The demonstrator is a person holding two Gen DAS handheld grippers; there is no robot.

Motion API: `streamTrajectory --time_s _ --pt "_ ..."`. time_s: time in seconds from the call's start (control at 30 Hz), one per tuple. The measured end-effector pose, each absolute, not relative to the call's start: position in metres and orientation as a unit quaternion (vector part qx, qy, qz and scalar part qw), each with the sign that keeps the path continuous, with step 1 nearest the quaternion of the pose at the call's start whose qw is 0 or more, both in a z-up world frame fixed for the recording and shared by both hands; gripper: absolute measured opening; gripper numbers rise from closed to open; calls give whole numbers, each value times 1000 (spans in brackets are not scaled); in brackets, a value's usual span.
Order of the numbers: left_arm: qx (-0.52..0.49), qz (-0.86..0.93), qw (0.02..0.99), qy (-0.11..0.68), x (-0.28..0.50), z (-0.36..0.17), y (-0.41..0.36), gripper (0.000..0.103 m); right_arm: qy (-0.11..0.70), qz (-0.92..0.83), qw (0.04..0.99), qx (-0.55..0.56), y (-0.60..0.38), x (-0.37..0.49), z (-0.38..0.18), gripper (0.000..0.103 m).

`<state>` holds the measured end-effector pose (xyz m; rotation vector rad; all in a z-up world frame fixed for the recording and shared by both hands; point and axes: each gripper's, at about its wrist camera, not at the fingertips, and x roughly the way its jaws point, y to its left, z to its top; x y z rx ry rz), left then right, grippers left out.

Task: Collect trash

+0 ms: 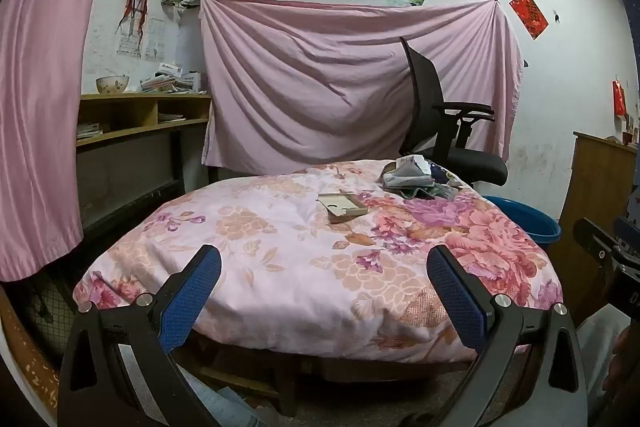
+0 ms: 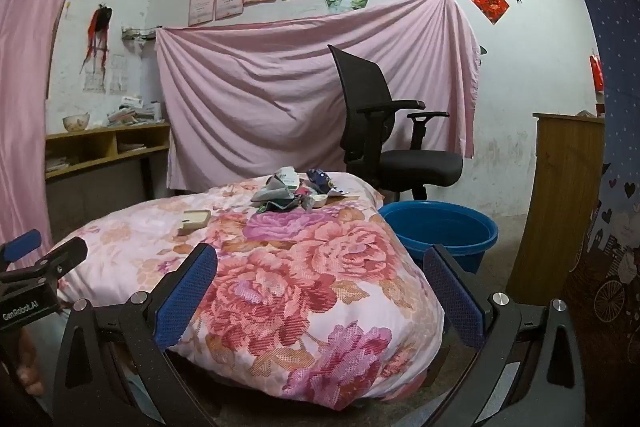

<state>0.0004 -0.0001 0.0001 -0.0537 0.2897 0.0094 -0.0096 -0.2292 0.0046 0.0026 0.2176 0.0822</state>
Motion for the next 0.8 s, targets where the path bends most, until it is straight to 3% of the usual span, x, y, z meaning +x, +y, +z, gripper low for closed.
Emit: streamTrajectory --time_s 0.8 --pt "-30 4 990 138 0 0 0 101 108 42 993 5 -229 -10 5 103"
